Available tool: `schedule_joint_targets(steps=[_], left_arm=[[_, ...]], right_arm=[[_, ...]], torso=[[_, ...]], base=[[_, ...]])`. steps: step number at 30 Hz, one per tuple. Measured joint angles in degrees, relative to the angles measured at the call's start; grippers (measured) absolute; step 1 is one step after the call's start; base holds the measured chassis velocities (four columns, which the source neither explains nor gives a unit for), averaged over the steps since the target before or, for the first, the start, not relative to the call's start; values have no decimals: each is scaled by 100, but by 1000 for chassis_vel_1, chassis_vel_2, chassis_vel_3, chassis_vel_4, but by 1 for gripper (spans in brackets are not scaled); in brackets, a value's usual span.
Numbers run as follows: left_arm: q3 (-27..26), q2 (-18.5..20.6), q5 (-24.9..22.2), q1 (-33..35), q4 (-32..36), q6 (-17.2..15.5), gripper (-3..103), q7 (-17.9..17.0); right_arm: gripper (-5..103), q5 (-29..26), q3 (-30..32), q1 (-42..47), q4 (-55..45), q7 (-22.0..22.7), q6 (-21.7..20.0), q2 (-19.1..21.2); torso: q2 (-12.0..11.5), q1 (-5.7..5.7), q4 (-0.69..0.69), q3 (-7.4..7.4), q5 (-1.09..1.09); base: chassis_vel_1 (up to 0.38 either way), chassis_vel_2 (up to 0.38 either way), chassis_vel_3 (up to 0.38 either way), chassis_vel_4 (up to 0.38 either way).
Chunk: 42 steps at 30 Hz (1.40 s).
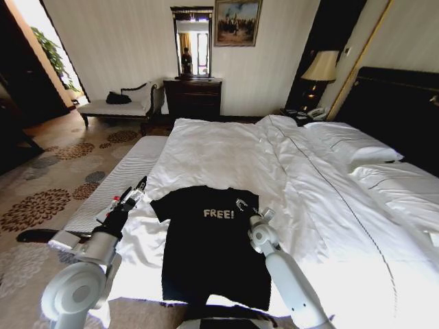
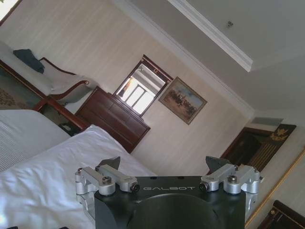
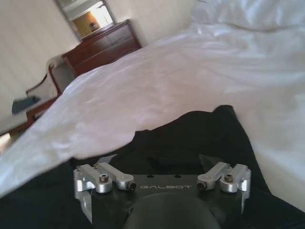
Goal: Fold the clothes on the bed.
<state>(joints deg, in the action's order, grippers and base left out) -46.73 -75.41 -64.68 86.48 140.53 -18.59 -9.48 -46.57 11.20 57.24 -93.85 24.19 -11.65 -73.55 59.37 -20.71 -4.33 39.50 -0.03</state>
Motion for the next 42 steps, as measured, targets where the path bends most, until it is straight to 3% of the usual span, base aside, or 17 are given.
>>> schedule_joint_targets(steps=[3, 10, 17, 25, 33, 42], left_arm=[[12, -8, 20, -4, -10, 0, 100, 0], [-6, 2, 38, -5, -49, -2, 100, 2], [31, -55, 111, -17, -127, -2, 100, 4], [53, -65, 132, -63, -177, -1, 100, 8], [-295, 151, -1137, -318, 260, -168, 100, -530], [-301, 186, -1197, -408, 270, -241, 100, -562]], right_arm=[[99, 483, -150, 0, 25, -26, 19, 8], [100, 1748, -429, 33, -323, 111, 42, 50], [100, 1863, -434, 60, -837, 105, -3, 297], [100, 2013, -455, -257, 164, -1, -20, 552], [100, 3393, -609, -428, 893, -485, 230, 509], [100, 4209, -796, -498, 967, -581, 216, 670]], torso=[[0, 0, 1, -1, 0], [0, -1, 1, 0, 0], [0, -1, 1, -1, -1], [-1, -1, 0, 0, 0], [0, 0, 1, 0, 0], [0, -1, 1, 0, -1]], base=[[0, 0, 0, 0], [0, 0, 0, 0], [0, 0, 0, 0], [0, 0, 0, 0], [0, 0, 0, 0], [0, 0, 0, 0]])
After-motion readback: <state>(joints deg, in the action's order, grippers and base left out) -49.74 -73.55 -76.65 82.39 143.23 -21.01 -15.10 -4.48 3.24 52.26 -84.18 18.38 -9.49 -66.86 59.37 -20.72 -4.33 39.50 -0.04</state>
